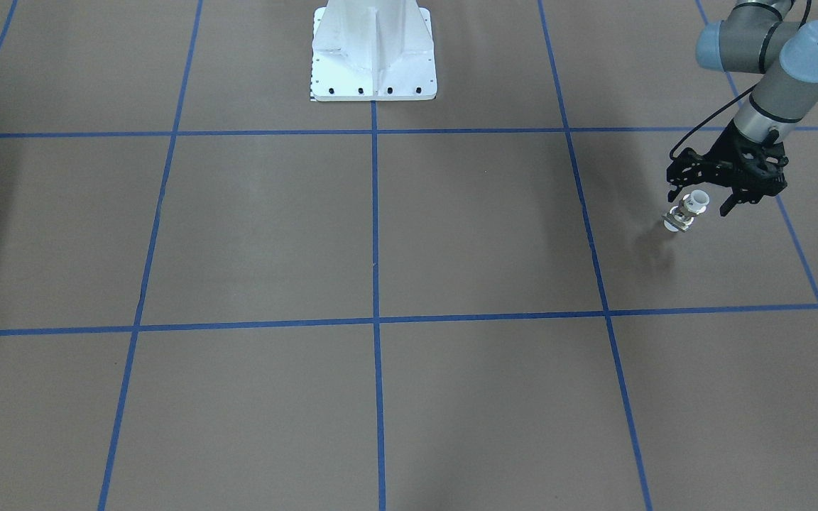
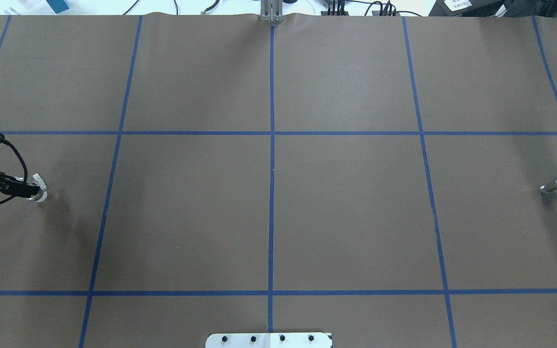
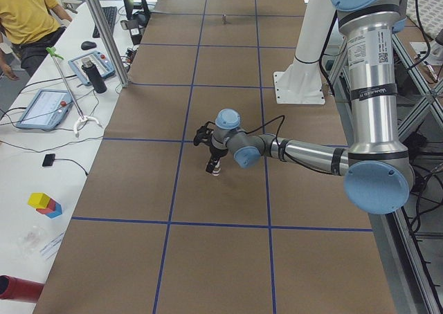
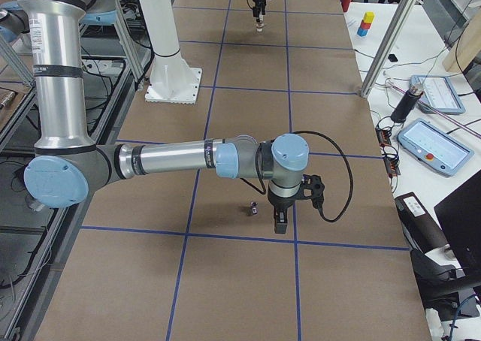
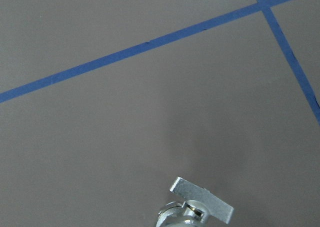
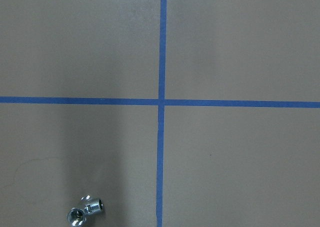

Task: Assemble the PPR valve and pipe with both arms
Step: 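Lower the left gripper onto the white pipe piece and grasp it, then lift the white pipe piece with the left gripper toward table center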

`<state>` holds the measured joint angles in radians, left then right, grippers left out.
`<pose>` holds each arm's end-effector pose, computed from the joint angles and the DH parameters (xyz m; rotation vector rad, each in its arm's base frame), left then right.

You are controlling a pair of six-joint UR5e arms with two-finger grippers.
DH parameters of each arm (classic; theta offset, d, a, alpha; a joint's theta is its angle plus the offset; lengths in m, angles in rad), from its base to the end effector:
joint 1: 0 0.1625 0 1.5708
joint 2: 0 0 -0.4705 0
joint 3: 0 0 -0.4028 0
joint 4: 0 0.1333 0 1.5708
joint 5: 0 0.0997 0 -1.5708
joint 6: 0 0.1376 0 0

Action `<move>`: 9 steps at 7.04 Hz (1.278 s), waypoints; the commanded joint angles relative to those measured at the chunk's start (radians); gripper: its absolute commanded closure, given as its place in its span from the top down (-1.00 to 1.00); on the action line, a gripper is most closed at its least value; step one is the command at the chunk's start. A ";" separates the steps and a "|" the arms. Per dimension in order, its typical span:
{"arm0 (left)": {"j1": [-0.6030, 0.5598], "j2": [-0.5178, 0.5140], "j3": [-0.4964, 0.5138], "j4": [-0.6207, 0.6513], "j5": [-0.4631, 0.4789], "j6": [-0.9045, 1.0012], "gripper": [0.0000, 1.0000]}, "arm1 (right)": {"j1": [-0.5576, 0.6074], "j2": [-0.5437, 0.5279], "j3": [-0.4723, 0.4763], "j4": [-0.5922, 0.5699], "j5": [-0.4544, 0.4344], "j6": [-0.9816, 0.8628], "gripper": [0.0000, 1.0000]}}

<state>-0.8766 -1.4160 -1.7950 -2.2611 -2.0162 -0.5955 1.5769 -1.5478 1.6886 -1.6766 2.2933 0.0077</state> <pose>0.2547 -0.4217 0.6208 0.3429 0.7889 0.2617 0.0454 -0.5126 0.6760 0.0329 -0.7224 0.0005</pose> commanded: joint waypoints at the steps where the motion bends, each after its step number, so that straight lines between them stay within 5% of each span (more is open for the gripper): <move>1: 0.010 0.000 0.003 0.002 0.001 0.002 0.71 | 0.000 0.000 0.002 0.000 0.000 0.000 1.00; 4: 0.030 0.000 0.013 0.002 0.002 0.005 0.64 | 0.000 0.000 0.002 0.000 0.000 0.000 1.00; 5: 0.030 0.002 0.013 0.002 0.002 0.009 -0.01 | 0.002 0.000 0.002 0.000 0.000 0.000 1.00; 6: 0.030 0.002 0.011 0.002 0.002 0.009 -0.90 | 0.000 0.000 0.002 0.000 0.000 0.000 1.00; 9: 0.019 -0.014 -0.017 0.014 -0.027 0.006 -1.00 | 0.000 0.000 0.008 0.000 0.000 0.000 1.00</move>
<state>-0.8542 -1.4186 -1.8007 -2.2567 -2.0259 -0.5874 1.5770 -1.5478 1.6946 -1.6766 2.2933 0.0077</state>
